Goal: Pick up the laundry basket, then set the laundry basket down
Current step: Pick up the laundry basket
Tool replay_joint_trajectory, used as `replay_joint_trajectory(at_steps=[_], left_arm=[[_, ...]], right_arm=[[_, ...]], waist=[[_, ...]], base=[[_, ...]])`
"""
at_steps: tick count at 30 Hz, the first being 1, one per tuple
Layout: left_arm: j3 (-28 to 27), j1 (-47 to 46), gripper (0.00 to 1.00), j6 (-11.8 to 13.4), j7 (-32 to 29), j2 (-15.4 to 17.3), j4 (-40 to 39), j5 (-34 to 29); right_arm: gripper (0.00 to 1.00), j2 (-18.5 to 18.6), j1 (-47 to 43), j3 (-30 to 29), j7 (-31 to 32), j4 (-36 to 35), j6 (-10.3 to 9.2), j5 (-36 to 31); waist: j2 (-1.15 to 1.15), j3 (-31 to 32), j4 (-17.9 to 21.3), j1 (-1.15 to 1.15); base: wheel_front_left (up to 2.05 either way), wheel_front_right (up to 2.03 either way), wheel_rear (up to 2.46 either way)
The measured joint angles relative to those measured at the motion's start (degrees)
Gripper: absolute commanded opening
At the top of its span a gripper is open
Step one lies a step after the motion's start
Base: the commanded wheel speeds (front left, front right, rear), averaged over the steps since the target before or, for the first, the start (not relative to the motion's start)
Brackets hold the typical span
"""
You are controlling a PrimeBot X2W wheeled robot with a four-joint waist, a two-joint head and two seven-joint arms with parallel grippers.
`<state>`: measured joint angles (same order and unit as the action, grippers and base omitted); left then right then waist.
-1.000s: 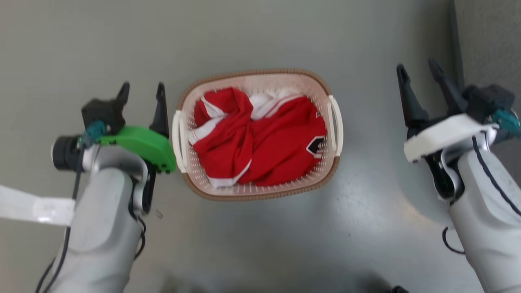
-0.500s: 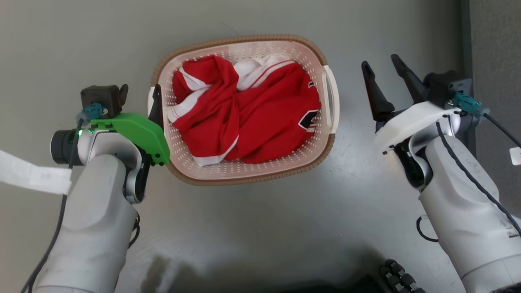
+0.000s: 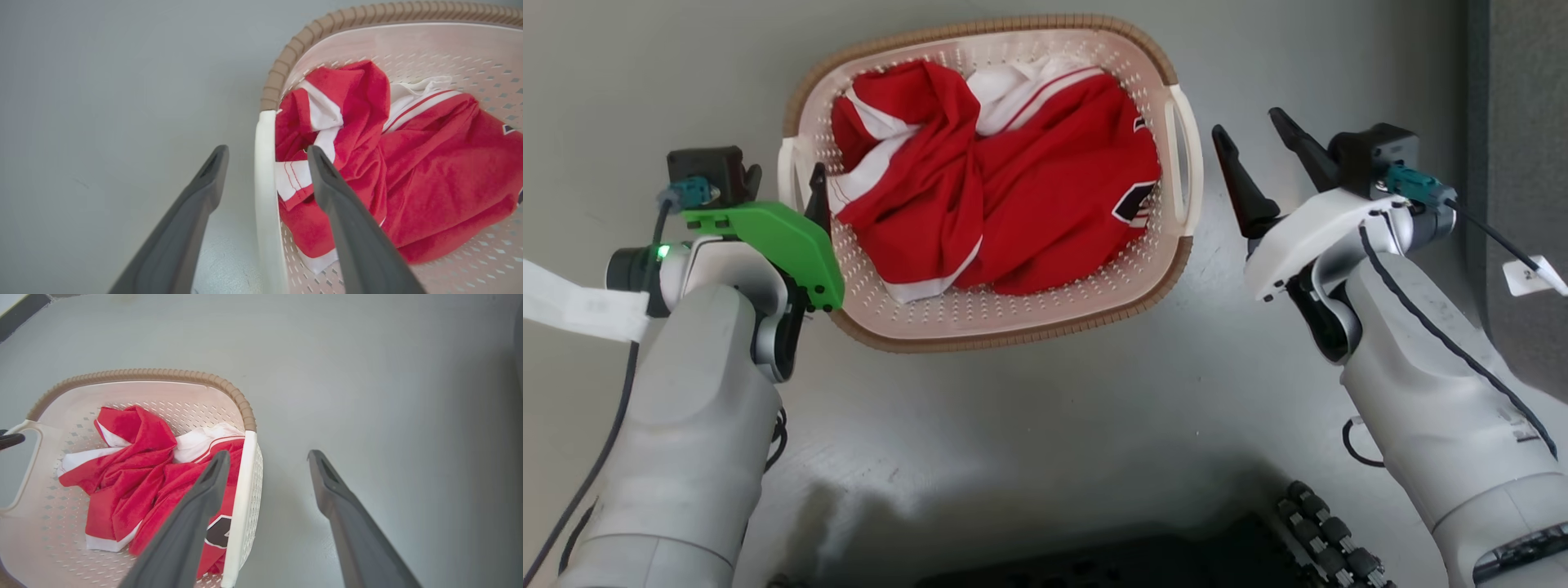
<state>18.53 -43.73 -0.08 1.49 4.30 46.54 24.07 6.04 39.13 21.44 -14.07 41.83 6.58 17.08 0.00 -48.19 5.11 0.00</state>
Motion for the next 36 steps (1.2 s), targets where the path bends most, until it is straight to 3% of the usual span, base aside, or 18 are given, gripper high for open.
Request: replay_joint_trajectory(at_steps=[17, 18, 19, 20, 36], left_arm=[[0.6, -7.2, 1.0, -2.1, -1.4, -0.8, 9.2, 0.2], [0.8, -7.4, 0.85, -2.4, -1.5, -1.0, 9.8, 0.2], [1.3, -7.9, 0.09, -2.7, -2.0, -1.3, 10.3, 0.2], [1.6, -8.3, 0.0, -2.9, -2.4, -1.4, 10.6, 0.2], [0.9, -11.3, 0.0, -4.5, -2.5, -3.3, 16.3, 3.3]], right_arm=[[1.0, -0.8, 6.5, 4.1, 1.3, 7.8, 0.57, 1.3], [1.0, -0.8, 6.6, 4.3, 1.4, 8.1, 0.57, 1.4], [0.36, -0.9, 6.6, 4.3, 2.2, 8.7, 0.57, 2.4], [0.0, -0.9, 6.7, 4.5, 2.6, 9.2, 0.57, 3.3], [0.0, -2.1, 8.6, 8.4, 3.0, 12.1, 0.94, 8.4]], waist=[[0.0, -6.0, -0.7, 0.0], [0.0, -6.0, -0.8, 0.0], [0.0, -6.1, -0.9, 0.0], [0.0, -6.2, -1.1, 0.0], [0.0, -5.5, -1.8, 0.0]], base=[[0.0, 0.0, 0.0], [0.0, 0.0, 0.0], [0.0, 0.0, 0.0], [0.0, 0.0, 0.0], [0.0, 0.0, 0.0]])
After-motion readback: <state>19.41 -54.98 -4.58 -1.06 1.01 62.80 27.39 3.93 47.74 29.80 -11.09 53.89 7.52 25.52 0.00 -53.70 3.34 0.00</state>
